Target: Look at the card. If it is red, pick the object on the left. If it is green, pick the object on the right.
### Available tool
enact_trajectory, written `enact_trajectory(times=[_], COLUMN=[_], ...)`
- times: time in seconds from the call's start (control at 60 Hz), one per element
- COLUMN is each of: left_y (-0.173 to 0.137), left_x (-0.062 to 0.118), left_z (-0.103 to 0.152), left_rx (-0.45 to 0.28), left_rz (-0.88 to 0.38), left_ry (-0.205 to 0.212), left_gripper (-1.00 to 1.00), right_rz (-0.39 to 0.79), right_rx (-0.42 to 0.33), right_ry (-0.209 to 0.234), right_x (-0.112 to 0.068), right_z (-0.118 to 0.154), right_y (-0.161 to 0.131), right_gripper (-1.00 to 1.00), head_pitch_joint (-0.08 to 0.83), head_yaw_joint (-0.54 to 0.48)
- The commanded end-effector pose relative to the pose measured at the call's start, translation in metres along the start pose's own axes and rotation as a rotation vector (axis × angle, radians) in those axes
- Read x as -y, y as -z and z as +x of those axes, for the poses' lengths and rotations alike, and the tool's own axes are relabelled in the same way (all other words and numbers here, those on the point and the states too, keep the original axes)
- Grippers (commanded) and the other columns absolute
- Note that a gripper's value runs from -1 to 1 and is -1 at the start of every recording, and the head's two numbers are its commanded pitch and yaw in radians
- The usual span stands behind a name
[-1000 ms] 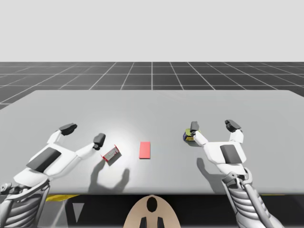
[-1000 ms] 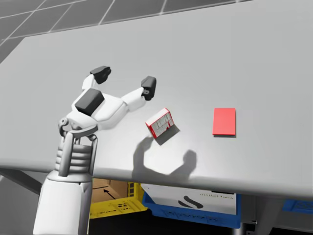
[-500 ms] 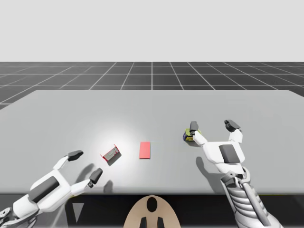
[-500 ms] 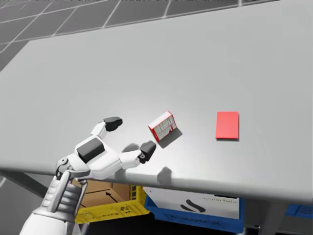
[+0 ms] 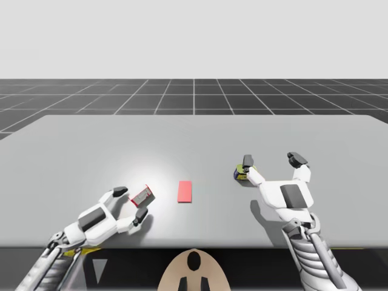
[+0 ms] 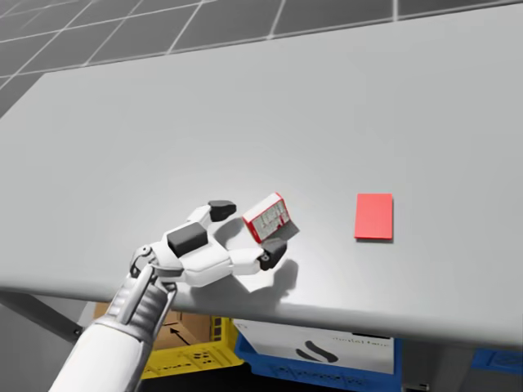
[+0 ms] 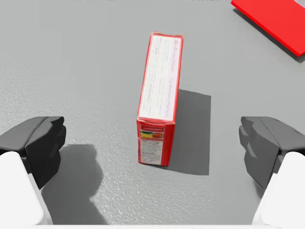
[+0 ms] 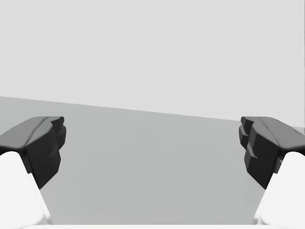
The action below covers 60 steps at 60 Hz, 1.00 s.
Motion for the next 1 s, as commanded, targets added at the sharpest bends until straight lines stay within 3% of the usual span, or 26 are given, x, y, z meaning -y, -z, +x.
enact_trajectory(times=[0.017, 0.333, 0.35, 0.367, 0.383, 0.4, 0.683, 1.0], left_y=[0.022, 0.037, 0.037, 0.037, 0.036, 0.035, 0.031, 0.027], left_x=[0.001, 0.0, 0.0, 0.0, 0.0, 0.0, 0.005, 0.007], left_z=[0.005, 0.004, 0.003, 0.003, 0.003, 0.002, 0.0, 0.001], left_rx=[-0.019, -0.046, -0.047, -0.046, -0.048, -0.051, -0.062, -0.052], left_rz=[-0.015, 0.014, 0.015, 0.015, 0.014, 0.012, -0.024, -0.027], left_ry=[-0.006, -0.002, -0.001, -0.002, -0.004, -0.006, 0.004, 0.019], left_gripper=[-1.0, -0.96, -0.41, -0.07, 0.73, 0.89, 1.0, 1.0], right_rz=[-0.004, -0.029, -0.03, -0.031, -0.031, -0.031, -0.026, -0.021], right_rx=[-0.002, 0.009, 0.01, 0.011, 0.011, 0.012, 0.013, 0.007], right_ry=[0.012, 0.024, 0.023, 0.023, 0.024, 0.024, 0.022, 0.019], right_x=[-0.003, -0.001, -0.001, -0.001, -0.001, -0.001, 0.0, -0.002], right_z=[-0.001, 0.002, 0.003, 0.003, 0.003, 0.003, 0.003, 0.002], right_y=[-0.001, -0.001, -0.001, -0.001, -0.001, -0.001, -0.001, -0.002], right_gripper=[-1.0, -1.0, -1.0, -1.0, -1.0, -1.0, -1.0, -1.0], head_pitch_joint=[0.703, 0.7, 0.7, 0.7, 0.7, 0.7, 0.662, 0.417], head_yaw_joint=[0.34, 0.33, 0.33, 0.33, 0.33, 0.33, 0.33, 0.33])
